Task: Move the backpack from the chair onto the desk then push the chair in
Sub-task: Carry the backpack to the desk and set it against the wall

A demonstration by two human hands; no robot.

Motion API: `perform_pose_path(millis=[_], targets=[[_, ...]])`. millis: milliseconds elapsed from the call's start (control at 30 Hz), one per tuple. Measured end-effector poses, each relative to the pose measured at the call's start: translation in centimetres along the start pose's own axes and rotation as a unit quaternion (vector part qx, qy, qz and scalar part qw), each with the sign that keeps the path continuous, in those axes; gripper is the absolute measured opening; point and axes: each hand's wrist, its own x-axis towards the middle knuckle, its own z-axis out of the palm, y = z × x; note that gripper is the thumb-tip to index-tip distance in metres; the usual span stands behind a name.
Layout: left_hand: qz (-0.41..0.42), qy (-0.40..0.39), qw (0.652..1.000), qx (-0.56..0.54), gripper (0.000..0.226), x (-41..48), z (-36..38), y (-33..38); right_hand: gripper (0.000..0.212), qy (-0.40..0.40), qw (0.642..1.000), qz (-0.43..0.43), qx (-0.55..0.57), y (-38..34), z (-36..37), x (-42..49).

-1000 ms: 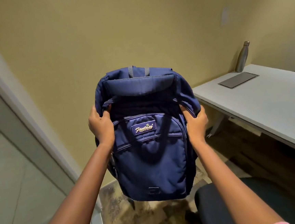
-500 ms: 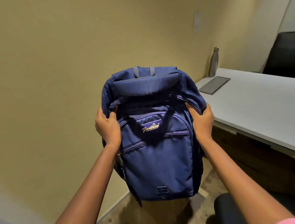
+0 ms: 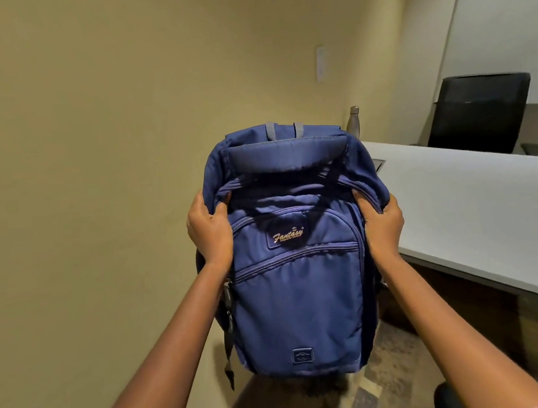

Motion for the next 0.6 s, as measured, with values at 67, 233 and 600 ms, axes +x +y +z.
perform_pose_path(millis=[67, 233, 600], targets=[[0.005, -0.007, 1.0, -0.004, 0.011, 1.4, 2.0, -1.0, 0.037, 0.004, 1.0, -0.003, -0.004, 0.8, 0.8, 2.2], [0.006, -0.018, 1.0, -0.012, 0.012, 4.8, 7.4, -3.0, 0.04, 0.001, 1.0, -0.003, -0.019, 2.6, 2.8, 8.3], [0.006, -0.024, 0.999, -0.047, 0.012, 12.3, 19.7, -5.4, 0.041, 0.011, 0.999, -0.018, -0.04, 5.3, 7.6, 21.7]])
